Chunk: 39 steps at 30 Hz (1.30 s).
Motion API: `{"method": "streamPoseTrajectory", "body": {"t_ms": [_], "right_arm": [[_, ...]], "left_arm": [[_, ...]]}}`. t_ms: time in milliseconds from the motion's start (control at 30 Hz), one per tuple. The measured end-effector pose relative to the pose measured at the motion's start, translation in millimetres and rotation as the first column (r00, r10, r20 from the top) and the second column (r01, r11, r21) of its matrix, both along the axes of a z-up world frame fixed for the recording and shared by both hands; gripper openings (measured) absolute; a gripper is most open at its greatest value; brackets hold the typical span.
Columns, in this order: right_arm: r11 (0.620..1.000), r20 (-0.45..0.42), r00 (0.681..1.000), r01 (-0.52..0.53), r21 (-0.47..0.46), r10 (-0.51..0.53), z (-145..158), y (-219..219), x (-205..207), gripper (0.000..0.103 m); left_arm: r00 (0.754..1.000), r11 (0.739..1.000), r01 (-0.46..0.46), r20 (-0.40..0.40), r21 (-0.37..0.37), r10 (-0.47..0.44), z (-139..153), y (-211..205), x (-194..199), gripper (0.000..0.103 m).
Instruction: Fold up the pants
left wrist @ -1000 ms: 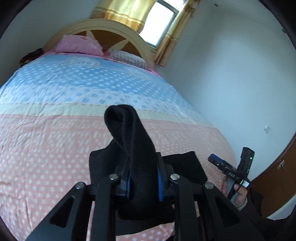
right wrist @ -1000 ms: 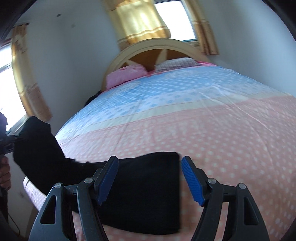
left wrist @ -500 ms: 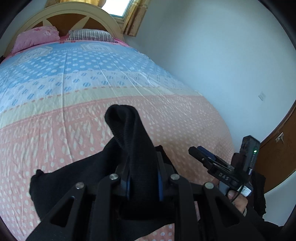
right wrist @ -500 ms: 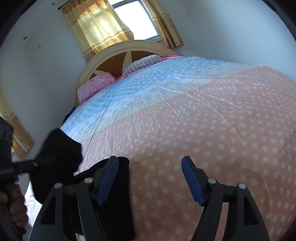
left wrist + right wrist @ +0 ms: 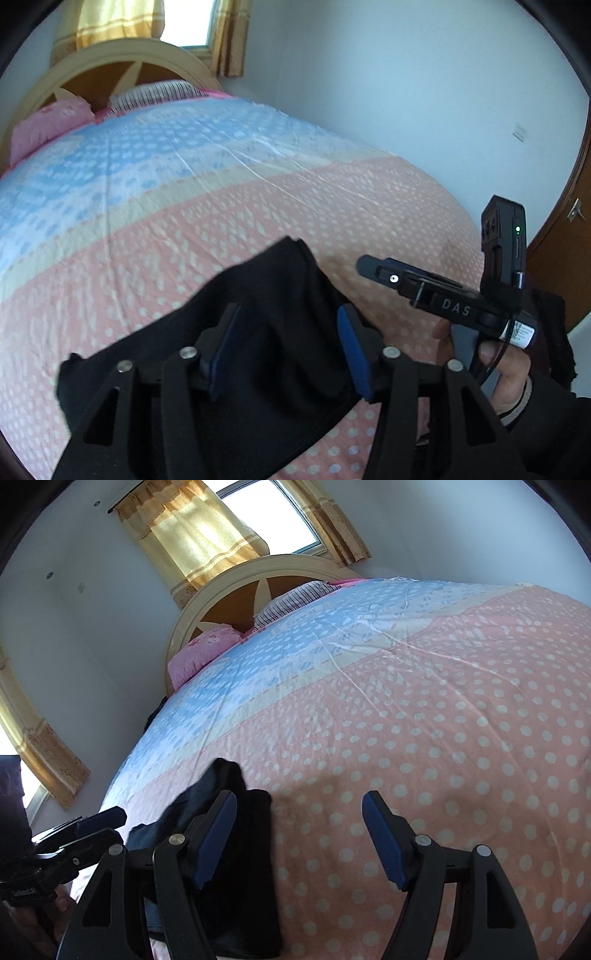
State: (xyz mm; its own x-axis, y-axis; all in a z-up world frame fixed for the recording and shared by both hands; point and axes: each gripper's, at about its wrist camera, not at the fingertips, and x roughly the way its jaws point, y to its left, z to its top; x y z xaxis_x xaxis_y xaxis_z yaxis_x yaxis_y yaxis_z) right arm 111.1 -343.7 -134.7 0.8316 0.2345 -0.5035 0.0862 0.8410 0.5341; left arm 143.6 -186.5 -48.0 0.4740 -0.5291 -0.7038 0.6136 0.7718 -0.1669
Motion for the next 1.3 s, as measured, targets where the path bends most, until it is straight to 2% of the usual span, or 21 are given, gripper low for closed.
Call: {"method": "streamPoseTrajectory", "body": {"t_ms": [67,167,267,300,333,367,433,533,600,767,933,967,1000,1033,1100,1300], "right_arm": [[0.997,0.025,0.997,-0.074,0.000,0.074,11.3,12.9,-1.7,0.072],[0.982,0.016,0.983,-0.182,-0.056,0.183,22.0,41.6,-1.7,0.072],[0.972,-0.061,0.974,-0.223,-0.077,0.219,13.4,58.5,4.8,0.071],[0.968,-0.099,0.968,-0.239,-0.080,0.231,7.8,61.8,7.8,0.057],[0.965,-0.131,0.963,-0.246,-0.090,0.233,2.8,63.2,9.5,0.027],[0.966,-0.162,0.962,-0.238,-0.103,0.220,-1.6,63.2,10.1,0.020],[0.967,-0.184,0.956,-0.243,-0.070,0.227,-9.2,55.5,10.0,0.019],[0.969,-0.223,0.946,-0.246,-0.013,0.237,-23.4,41.6,12.3,0.019],[0.967,-0.228,0.941,-0.253,0.015,0.249,-28.5,35.9,11.8,0.019],[0.963,-0.246,0.932,-0.270,0.015,0.266,-27.3,33.8,8.7,0.019],[0.965,-0.239,0.935,-0.256,0.057,0.263,-29.2,28.3,1.7,0.021],[0.966,-0.229,0.938,-0.255,0.052,0.260,-27.8,28.9,0.9,0.023],[0.969,-0.226,0.943,-0.246,0.022,0.245,-26.4,30.5,0.2,0.030],[0.973,-0.226,0.948,-0.229,-0.004,0.222,-26.1,31.4,-0.1,0.041],[0.978,-0.216,0.955,-0.206,0.004,0.202,-26.6,27.9,-2.2,0.052],[0.981,-0.162,0.967,-0.188,0.054,0.195,-19.3,22.1,7.1,0.058]], "left_arm": [[0.998,0.999,-0.050,0.029,0.000,0.050,0.4,17.2,-0.3,0.072],[0.985,0.986,-0.159,0.078,0.043,0.155,-7.8,45.2,-0.1,0.074],[0.965,0.965,-0.254,0.084,0.069,0.248,-21.4,72.9,1.5,0.078],[0.959,0.958,-0.277,0.084,0.074,0.271,-27.3,80.9,2.6,0.079],[0.954,0.952,-0.295,0.087,0.085,0.288,-32.9,87.5,3.2,0.080],[0.948,0.945,-0.313,0.088,0.099,0.305,-38.6,92.6,5.0,0.080],[0.940,0.933,-0.339,0.096,0.125,0.328,-48.6,101.4,6.7,0.081],[0.930,0.914,-0.363,0.134,0.183,0.342,-64.2,107.0,8.5,0.091],[0.929,0.904,-0.367,0.143,0.220,0.342,-74.1,110.4,8.4,0.091],[0.927,0.904,-0.375,0.114,0.207,0.358,-89.0,115.3,11.0,0.098],[0.928,0.909,-0.372,0.105,0.189,0.358,-87.7,118.3,8.7,0.098],[0.929,0.909,-0.369,0.107,0.191,0.355,-87.4,118.3,7.4,0.098],[0.930,0.910,-0.367,0.107,0.193,0.352,-87.4,118.0,6.6,0.098],[0.930,0.910,-0.366,0.106,0.192,0.352,-87.1,118.4,5.9,0.098],[0.931,0.913,-0.364,0.101,0.185,0.351,-86.0,120.7,3.9,0.098],[0.931,0.918,-0.364,0.080,0.159,0.355,-86.0,130.5,3.4,0.102]]}}
